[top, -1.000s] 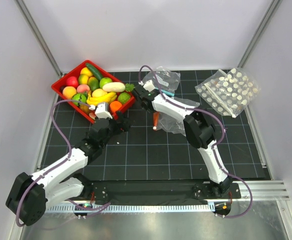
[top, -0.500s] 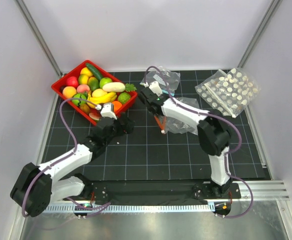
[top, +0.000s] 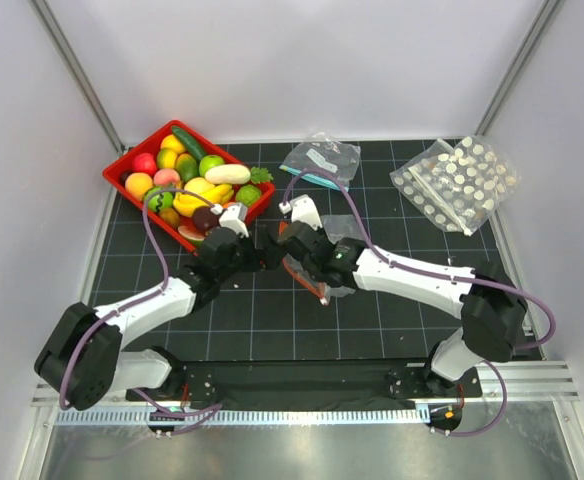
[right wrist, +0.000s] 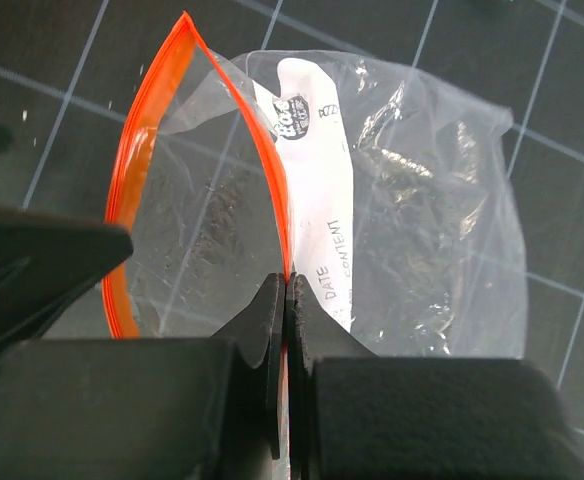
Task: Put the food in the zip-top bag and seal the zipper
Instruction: Pick up the zipper food storage bag at the center of the board, then open the zipper of the food storage bag.
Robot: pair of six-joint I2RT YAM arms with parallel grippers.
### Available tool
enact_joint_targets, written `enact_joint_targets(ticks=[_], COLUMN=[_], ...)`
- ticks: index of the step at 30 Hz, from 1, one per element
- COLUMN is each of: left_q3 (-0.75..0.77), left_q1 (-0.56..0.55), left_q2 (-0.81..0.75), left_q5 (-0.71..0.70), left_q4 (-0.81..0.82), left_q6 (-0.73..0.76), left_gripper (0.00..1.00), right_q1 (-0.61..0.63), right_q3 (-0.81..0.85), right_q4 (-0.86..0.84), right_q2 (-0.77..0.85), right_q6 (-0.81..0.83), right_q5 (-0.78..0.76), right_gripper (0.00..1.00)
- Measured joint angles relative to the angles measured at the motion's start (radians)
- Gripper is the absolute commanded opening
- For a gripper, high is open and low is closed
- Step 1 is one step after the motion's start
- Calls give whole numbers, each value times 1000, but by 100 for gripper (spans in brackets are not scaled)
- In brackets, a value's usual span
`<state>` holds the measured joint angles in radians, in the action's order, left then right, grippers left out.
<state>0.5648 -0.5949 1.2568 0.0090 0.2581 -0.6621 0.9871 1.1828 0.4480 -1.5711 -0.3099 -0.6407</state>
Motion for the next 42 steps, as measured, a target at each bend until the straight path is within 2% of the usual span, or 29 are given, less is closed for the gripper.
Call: enact_joint_targets(ticks=[6, 10, 11, 13, 14, 16, 17, 20, 21, 22, 23, 26, 27, 32, 42], left_q3=[6, 20, 21, 22, 22, 22, 23, 30, 34, 36, 37, 37, 37, 37, 37], left_q1=[0, 0, 0, 0, 0, 0, 0, 0, 0, 0, -1, -6, -8, -41, -52], left_q2=[18, 58, 64, 74, 77, 85, 89, 103, 106, 108, 108, 107, 106, 79, 74], left_q5=[40, 66, 70, 80, 84, 98, 104, 124, 129, 135, 138, 142, 142, 139, 133], left_q4=[16, 23, 23, 24, 24, 31, 36, 43, 43, 44, 45, 48, 48, 51, 56], left_q6=[0, -1, -1, -6, -8, -14, -14, -13, -13, -10, -8, -6, -5, 18, 25], left_gripper=[84, 83, 79, 64, 50, 36, 23, 0, 0, 0, 1, 0, 0, 0, 0], right_q1=[27, 31, 32, 33, 33, 36, 39, 47, 50, 53, 54, 55, 55, 65, 177], right_q3=[-58, -62, -63, -67, -68, -74, -81, -104, -110, -116, -118, -119, -119, -103, 8], right_q4=[-22, -36, -39, -48, -52, -65, -74, -88, -89, -90, -89, -85, -80, -25, 47], right_q2=[27, 40, 46, 58, 64, 78, 89, 119, 127, 133, 137, 138, 138, 138, 103], right_q6=[-35, -42, -44, -48, -51, -56, -59, -63, -64, -67, -64, -57, -53, -31, -8], right_q5=[13, 13, 11, 11, 11, 11, 13, 16, 18, 21, 23, 23, 21, -1, -106], right_gripper=[1, 2, 2, 2, 2, 2, 2, 8, 19, 24, 34, 52, 54, 58, 57])
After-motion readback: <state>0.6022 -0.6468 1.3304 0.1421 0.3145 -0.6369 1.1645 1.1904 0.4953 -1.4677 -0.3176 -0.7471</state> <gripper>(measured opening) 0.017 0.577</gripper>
